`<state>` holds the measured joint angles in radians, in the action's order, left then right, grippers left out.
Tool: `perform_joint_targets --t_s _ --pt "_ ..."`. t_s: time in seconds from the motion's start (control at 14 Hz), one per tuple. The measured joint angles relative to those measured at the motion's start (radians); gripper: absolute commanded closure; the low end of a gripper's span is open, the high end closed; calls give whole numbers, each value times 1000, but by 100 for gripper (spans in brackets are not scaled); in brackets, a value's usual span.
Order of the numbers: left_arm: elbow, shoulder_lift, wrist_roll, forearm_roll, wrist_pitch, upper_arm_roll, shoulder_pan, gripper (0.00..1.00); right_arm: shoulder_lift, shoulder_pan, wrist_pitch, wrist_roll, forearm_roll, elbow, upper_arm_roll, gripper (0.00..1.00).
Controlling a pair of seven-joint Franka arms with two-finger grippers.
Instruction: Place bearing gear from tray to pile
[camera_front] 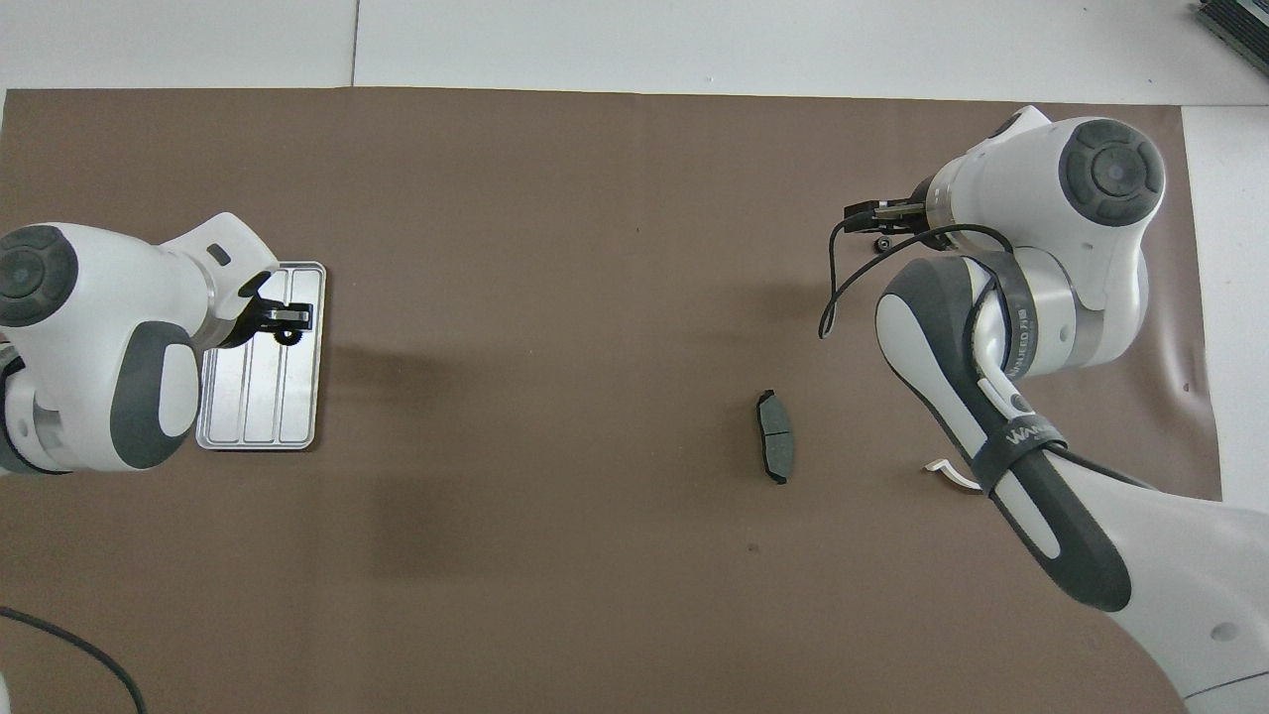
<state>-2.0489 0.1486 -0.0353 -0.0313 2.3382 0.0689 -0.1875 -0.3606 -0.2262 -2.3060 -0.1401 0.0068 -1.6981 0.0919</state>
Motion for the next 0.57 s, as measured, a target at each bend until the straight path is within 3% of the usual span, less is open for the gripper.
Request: perform_joint_targets --t_s 0.36,0.57 --pt "57 45 6 -1 74 -7 -187 100 44 -69 204 -139 1 71 -8 0" --pt "110 124 9 -3 158 -16 -252 100 54 -126 256 -222 1 91 -12 0"
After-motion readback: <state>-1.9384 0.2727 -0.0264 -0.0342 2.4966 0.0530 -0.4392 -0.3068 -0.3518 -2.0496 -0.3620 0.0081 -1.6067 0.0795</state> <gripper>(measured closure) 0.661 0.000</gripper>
